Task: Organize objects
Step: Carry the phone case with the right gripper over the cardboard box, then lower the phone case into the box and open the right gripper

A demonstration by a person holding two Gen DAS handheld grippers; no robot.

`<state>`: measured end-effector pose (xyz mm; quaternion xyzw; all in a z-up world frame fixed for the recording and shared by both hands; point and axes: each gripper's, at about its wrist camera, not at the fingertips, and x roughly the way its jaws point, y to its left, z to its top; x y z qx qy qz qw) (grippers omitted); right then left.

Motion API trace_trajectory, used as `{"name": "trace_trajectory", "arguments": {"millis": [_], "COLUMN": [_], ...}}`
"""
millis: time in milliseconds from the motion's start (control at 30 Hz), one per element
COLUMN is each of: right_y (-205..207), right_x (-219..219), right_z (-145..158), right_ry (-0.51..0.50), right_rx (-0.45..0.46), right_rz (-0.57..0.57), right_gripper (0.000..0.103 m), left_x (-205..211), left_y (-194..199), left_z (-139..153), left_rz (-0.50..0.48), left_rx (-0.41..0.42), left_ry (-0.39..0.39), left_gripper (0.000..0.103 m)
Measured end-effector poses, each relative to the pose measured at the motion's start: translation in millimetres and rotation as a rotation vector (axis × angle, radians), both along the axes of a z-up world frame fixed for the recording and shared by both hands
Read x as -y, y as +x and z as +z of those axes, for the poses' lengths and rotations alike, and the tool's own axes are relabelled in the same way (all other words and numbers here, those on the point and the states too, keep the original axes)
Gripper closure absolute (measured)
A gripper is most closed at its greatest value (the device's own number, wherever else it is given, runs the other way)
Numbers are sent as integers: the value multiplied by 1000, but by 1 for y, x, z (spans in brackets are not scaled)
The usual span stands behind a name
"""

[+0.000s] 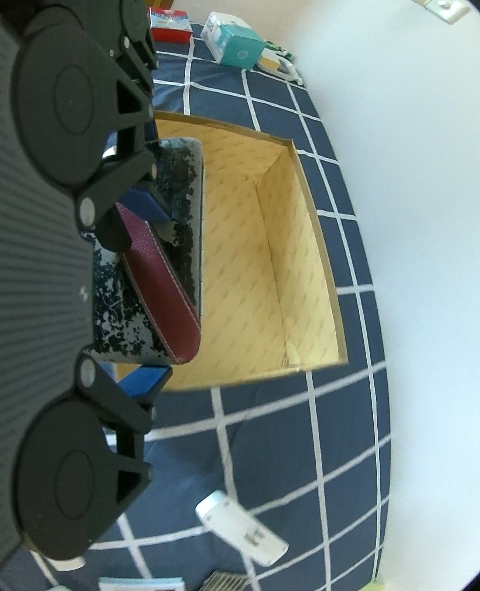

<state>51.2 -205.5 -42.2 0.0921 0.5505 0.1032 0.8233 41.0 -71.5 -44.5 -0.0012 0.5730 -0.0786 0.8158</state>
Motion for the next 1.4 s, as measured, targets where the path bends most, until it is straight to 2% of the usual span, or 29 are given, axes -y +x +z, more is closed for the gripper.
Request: {"name": "trace_trajectory", "arguments": {"millis": [333, 833, 1067, 1400], "right_y": [64, 140, 162, 182], "right_x": [-33, -63, -69, -70], "right_z": [-39, -85, -113, -137], "right_ry": [-23, -58, -52, -52], "right_rx": [-69, -118, -147, -178], "right_rz": [44, 89, 95, 86], "right_gripper": [20, 20, 20, 20], "left_x": [-28, -56, -60, -66], "left_y": [55, 120, 143, 163], "left_z": [-39, -87, -108, -129], "left_rz": [40, 95, 101, 99], "left_rx": [-60, -102, -131, -157], "left_ry": [-22, -54, -47, -60], "left_gripper": [19, 19, 19, 19]}}
